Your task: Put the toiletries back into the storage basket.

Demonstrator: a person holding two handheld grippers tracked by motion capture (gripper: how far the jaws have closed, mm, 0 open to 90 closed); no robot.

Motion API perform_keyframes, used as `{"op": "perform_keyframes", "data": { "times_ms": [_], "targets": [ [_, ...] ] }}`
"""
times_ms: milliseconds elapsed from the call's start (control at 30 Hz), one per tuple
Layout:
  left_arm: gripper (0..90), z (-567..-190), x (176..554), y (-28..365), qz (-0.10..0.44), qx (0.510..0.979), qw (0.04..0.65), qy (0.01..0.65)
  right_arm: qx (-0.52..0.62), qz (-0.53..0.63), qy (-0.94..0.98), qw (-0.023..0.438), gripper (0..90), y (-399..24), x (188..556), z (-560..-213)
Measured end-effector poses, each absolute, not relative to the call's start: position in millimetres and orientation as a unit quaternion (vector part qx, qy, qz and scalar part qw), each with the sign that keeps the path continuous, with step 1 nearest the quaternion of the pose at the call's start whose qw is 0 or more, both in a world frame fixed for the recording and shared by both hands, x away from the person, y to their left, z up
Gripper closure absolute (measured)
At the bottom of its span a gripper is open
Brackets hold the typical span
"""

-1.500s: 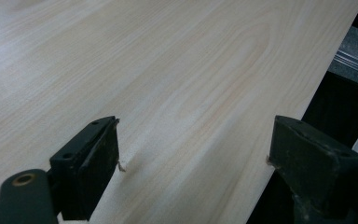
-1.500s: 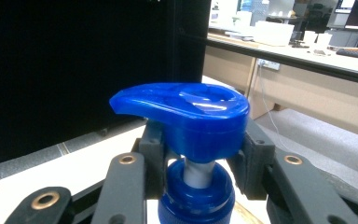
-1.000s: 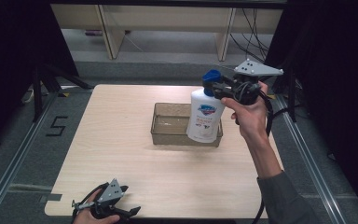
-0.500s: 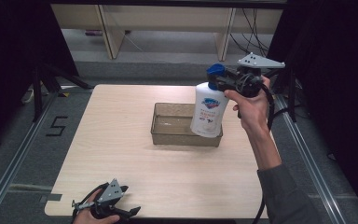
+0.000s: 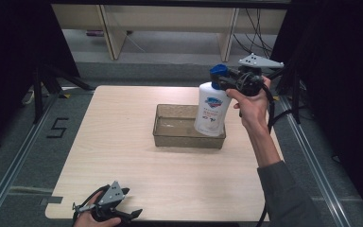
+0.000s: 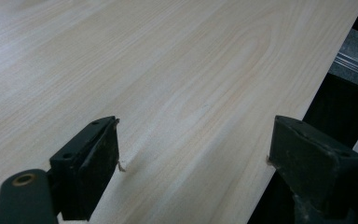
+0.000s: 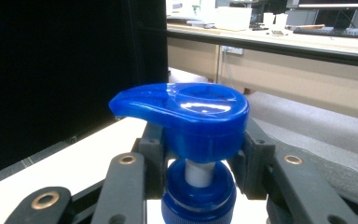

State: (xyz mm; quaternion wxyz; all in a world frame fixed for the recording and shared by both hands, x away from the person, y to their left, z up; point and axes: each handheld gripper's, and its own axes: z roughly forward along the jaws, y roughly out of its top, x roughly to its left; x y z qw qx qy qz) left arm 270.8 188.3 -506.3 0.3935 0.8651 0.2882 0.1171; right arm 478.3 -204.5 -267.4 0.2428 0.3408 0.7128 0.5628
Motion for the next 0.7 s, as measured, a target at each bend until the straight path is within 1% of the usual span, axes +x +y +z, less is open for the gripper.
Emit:
{"op": "perform_keyframes", "data": {
  "times_ms": [233, 267, 300, 433, 567, 600, 633, 700],
  "targets": [
    [15.4, -506.1, 269.6, 187.5, 0.114, 0.864, 0.394, 0.292, 0.343, 0.560, 0.715, 0.241, 61.3, -205.4, 483.3, -275.8],
    [15.4, -506.1, 269.6, 187.5, 0.114, 0.864, 0.394, 0.292, 0.341, 0.559, 0.714, 0.246, 61.3, -205.6, 484.0, -277.1],
    [15.4, -506.1, 269.5, 187.5, 0.114, 0.864, 0.394, 0.292, 0.347, 0.557, 0.716, 0.239, 61.2, -205.5, 483.7, -278.0],
    [15.4, -506.1, 269.4, 187.3, 0.113, 0.864, 0.394, 0.293, 0.353, 0.555, 0.715, 0.234, 61.2, -206.3, 484.8, -284.7],
    [15.4, -506.1, 269.8, 187.5, 0.113, 0.865, 0.393, 0.292, 0.348, 0.549, 0.721, 0.239, 61.2, -208.2, 486.0, -289.8],
    [15.4, -506.5, 269.5, 186.9, 0.111, 0.862, 0.397, 0.294, 0.356, 0.550, 0.719, 0.233, 61.2, -207.6, 485.2, -291.1],
    [15.4, -507.2, 268.4, 185.6, 0.106, 0.857, 0.404, 0.301, 0.347, 0.550, 0.721, 0.239, 61.2, -208.7, 486.3, -292.2],
    [15.4, -507.1, 268.3, 185.5, 0.106, 0.858, 0.404, 0.301, 0.355, 0.549, 0.719, 0.237, 61.2, -209.1, 485.2, -294.3]
  ]
}}
